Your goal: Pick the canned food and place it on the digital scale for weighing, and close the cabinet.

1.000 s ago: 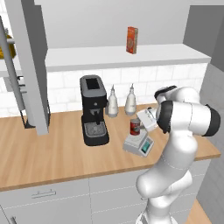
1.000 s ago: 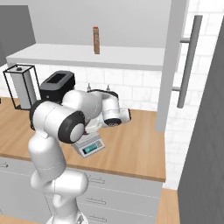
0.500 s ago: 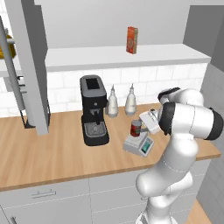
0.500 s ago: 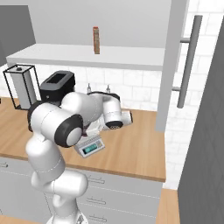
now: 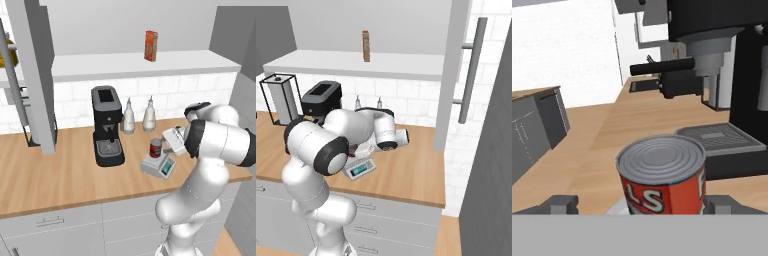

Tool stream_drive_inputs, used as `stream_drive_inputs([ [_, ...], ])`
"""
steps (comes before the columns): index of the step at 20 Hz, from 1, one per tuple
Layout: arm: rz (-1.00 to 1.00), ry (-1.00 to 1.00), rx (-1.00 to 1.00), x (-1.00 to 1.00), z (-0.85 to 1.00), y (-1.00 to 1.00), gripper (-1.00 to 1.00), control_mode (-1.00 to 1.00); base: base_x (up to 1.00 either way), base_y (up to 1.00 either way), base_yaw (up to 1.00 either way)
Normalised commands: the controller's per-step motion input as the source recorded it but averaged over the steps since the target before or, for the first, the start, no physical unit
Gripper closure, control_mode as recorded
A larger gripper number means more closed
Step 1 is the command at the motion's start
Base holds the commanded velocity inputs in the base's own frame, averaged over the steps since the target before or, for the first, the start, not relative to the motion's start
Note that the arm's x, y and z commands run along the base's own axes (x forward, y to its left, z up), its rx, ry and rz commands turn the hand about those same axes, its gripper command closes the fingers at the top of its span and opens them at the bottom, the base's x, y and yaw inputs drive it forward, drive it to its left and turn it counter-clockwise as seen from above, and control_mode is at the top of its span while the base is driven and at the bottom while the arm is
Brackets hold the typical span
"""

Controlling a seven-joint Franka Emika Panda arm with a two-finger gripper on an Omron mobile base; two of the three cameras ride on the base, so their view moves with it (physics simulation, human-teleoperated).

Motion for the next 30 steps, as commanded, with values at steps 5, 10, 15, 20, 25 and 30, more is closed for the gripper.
stream_drive_inputs([
  [5,0.00,-0.05,0.02,-0.02,0.00,-0.36,-1.00,-1.00,0.00,0.00,0.00],
  [10,-0.02,-0.25,0.02,-0.59,0.12,-0.14,-1.00,-1.00,0.00,0.00,0.00],
  [15,-0.04,-0.42,0.00,-0.86,0.38,0.00,-1.00,-1.00,0.00,0.00,0.00],
  [20,-0.11,-0.33,-0.02,-0.82,0.37,0.08,-1.00,-1.00,0.00,0.00,0.00],
  [25,-0.29,-0.50,-0.13,-0.67,0.48,0.15,-1.00,-1.00,0.00,0.00,0.00],
  [30,-0.42,-0.70,-0.24,-0.37,0.60,0.34,-1.00,-1.00,0.00,0.00,0.00],
])
